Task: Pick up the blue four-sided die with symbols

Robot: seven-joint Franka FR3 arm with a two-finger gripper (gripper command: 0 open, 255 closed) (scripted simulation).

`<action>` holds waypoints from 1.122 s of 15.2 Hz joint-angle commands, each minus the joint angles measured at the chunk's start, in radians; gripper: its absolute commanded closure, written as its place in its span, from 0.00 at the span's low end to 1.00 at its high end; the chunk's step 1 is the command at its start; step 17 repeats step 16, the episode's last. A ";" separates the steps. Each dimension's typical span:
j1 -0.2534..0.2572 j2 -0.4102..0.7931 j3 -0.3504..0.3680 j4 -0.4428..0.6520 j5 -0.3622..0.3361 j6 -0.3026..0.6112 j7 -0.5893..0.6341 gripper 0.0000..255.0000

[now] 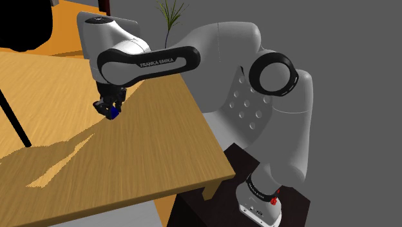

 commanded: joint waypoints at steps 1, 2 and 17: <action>0.000 -0.006 0.001 0.014 0.003 -0.019 -0.004 1.00; 0.000 -0.009 0.002 0.023 0.005 -0.030 -0.006 1.00; 0.010 -0.027 0.010 0.161 0.019 -0.183 -0.028 1.00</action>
